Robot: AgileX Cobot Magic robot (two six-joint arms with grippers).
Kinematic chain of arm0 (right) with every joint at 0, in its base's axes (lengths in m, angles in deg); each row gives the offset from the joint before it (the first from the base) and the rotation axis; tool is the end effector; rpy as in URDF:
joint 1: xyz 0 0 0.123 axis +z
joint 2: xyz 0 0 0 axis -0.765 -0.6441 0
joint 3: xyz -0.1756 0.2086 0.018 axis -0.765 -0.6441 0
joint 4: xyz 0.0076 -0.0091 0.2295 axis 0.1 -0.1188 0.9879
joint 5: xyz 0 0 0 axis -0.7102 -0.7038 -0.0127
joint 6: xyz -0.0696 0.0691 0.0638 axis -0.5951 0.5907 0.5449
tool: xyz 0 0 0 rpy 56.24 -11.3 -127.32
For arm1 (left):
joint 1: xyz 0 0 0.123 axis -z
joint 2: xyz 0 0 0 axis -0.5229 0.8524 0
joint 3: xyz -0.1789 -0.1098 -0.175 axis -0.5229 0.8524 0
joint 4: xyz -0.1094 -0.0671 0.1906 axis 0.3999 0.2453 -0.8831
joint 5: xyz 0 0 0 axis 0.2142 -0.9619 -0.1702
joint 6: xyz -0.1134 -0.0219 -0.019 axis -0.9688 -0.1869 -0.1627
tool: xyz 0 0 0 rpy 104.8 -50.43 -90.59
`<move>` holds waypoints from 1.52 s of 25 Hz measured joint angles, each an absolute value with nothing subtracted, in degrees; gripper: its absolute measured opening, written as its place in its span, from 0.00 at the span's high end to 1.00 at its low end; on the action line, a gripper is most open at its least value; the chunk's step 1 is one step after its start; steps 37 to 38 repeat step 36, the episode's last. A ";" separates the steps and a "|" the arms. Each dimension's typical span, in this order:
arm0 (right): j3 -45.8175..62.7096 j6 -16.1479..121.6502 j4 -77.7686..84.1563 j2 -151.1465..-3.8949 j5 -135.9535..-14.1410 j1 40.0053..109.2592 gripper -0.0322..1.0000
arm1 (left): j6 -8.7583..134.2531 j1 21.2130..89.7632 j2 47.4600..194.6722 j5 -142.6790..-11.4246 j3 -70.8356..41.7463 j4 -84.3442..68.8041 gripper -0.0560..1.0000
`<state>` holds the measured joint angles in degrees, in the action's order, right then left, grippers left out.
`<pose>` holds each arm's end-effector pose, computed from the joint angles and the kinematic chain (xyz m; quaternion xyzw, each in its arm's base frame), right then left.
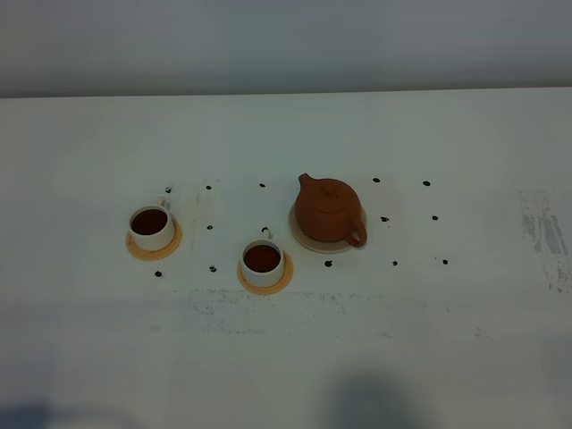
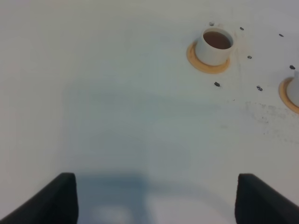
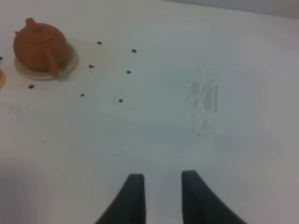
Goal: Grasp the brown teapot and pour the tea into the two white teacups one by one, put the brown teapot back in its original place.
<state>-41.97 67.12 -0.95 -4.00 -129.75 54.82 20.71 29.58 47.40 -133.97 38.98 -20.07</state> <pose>0.0043 0.0073 0.2548 -0.1030 0.8540 0.0167 0.5097 0.0134 -0.0017 0.2420 -0.0744 0.8593 -0.0371 0.5047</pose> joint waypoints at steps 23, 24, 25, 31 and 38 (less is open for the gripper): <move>-42.03 67.13 -0.95 -4.00 -129.75 54.82 0.77 | 20.71 32.20 47.40 -133.97 38.98 -20.02 0.31; -42.03 67.13 -0.95 -4.00 -129.75 54.82 0.77 | 20.71 32.20 47.40 -133.97 38.98 -20.02 0.31; -42.03 67.13 -0.95 -4.00 -129.75 54.82 0.77 | 20.71 32.20 47.40 -133.97 38.98 -20.02 0.31; -42.03 67.13 -0.95 -4.00 -129.75 54.82 0.77 | 20.71 32.20 47.40 -133.97 38.98 -20.02 0.31; -42.03 67.13 -0.95 -4.00 -129.75 54.82 0.77 | 20.71 32.20 47.40 -133.97 38.98 -20.02 0.31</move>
